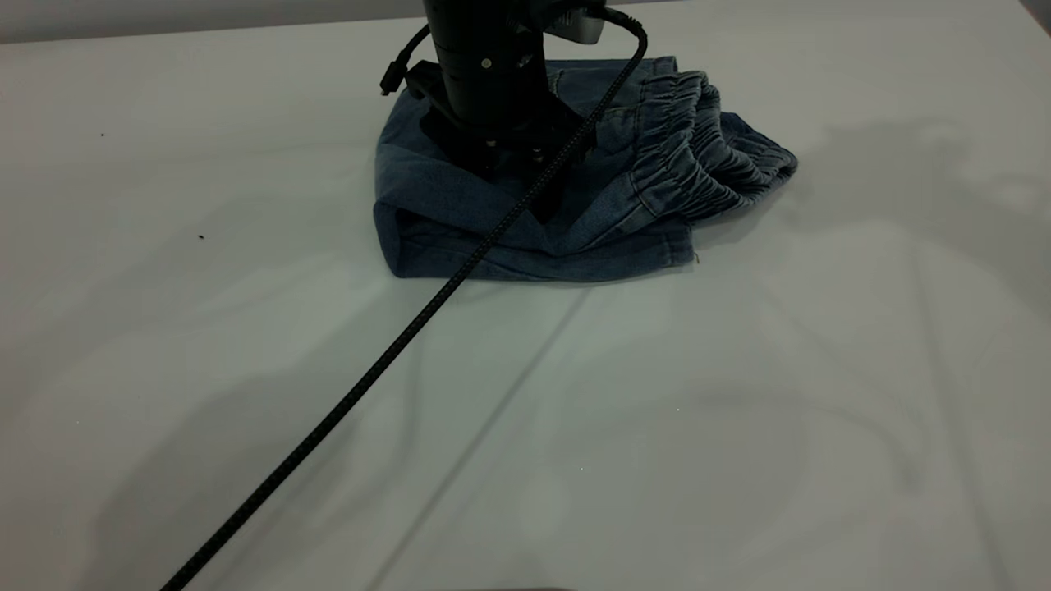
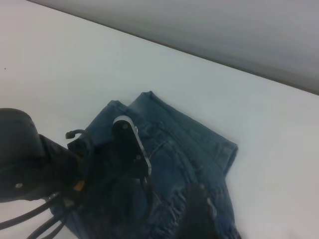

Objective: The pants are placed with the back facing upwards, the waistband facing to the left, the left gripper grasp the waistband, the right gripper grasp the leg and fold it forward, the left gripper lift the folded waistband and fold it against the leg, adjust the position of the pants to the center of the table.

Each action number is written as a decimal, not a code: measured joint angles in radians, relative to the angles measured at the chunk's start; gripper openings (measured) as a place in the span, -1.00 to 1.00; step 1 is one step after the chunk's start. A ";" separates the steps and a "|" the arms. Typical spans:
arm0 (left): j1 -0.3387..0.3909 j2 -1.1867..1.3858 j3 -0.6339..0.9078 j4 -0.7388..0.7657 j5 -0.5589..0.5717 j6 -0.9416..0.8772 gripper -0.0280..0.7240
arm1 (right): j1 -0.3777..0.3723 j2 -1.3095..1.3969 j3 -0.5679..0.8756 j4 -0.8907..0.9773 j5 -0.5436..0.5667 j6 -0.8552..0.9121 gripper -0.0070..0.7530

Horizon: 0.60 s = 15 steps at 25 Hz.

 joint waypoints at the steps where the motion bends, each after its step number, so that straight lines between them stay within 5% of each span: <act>1: 0.000 0.000 -0.001 0.000 0.009 -0.005 0.53 | 0.000 0.000 0.000 0.000 0.000 0.000 0.27; 6: 0.000 0.009 -0.047 0.007 0.074 0.011 0.53 | 0.000 0.000 0.000 0.000 0.000 0.000 0.27; 15: 0.000 0.023 -0.405 0.058 0.322 0.017 0.53 | 0.000 -0.127 0.000 0.002 0.018 0.007 0.27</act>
